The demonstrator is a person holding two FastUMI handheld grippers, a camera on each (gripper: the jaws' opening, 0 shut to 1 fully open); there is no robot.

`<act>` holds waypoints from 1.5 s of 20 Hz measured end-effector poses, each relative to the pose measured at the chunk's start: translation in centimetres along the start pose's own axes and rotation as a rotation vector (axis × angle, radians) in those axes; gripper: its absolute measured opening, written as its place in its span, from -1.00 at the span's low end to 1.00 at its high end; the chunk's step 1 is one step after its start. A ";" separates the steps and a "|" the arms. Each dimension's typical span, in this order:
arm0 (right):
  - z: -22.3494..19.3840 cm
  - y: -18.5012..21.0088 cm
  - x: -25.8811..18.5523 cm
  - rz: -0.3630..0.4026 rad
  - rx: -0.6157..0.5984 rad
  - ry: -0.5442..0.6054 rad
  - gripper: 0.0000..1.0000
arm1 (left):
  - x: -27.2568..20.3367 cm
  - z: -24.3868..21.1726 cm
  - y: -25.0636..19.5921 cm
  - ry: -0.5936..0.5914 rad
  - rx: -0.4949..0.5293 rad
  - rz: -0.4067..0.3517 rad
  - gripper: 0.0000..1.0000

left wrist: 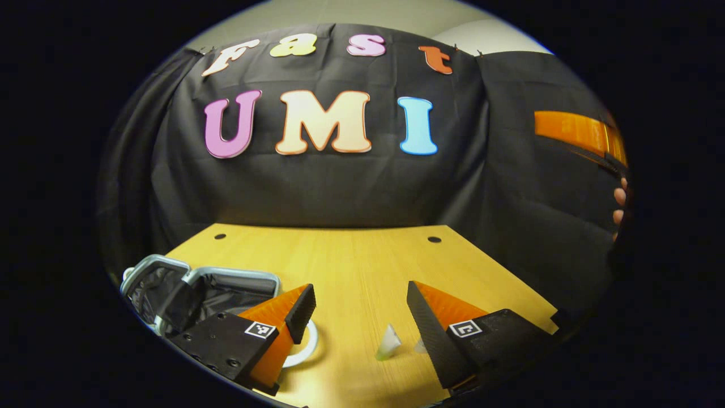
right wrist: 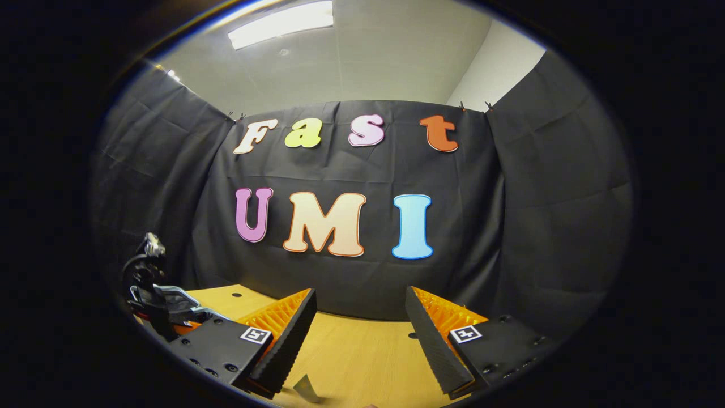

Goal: First open the suitcase, pack the skin care products into it, and then close the suitcase.

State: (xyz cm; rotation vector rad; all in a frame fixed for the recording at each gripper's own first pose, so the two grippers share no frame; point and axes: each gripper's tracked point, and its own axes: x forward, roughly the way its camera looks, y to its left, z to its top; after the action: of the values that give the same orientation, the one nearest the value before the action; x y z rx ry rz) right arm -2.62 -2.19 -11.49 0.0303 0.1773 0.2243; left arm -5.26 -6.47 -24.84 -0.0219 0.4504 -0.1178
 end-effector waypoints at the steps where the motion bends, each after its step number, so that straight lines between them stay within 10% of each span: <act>1: -0.4 -0.2 -0.1 -0.002 -0.001 0.008 0.96 | 0.1 -1.0 -0.3 0.025 -0.002 -0.007 0.89; 7: -2.1 -0.1 -0.6 0.008 -0.030 0.050 0.96 | 1.5 -6.4 -1.6 0.141 -0.043 -0.038 0.70; 16: -5.7 1.3 -2.0 0.053 -0.038 0.123 0.96 | 3.6 -11.9 -2.5 0.267 -0.016 -0.042 -0.63; 30: -18.8 8.1 -1.7 0.184 0.032 0.349 0.97 | -1.1 0.5 2.3 0.120 -0.042 0.009 -0.85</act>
State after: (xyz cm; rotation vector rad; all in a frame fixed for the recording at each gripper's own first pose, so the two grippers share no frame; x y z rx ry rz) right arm -9.41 5.47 -29.34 0.0397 0.5270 0.4103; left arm -5.74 -4.03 -24.03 -0.0545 0.5725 -0.1010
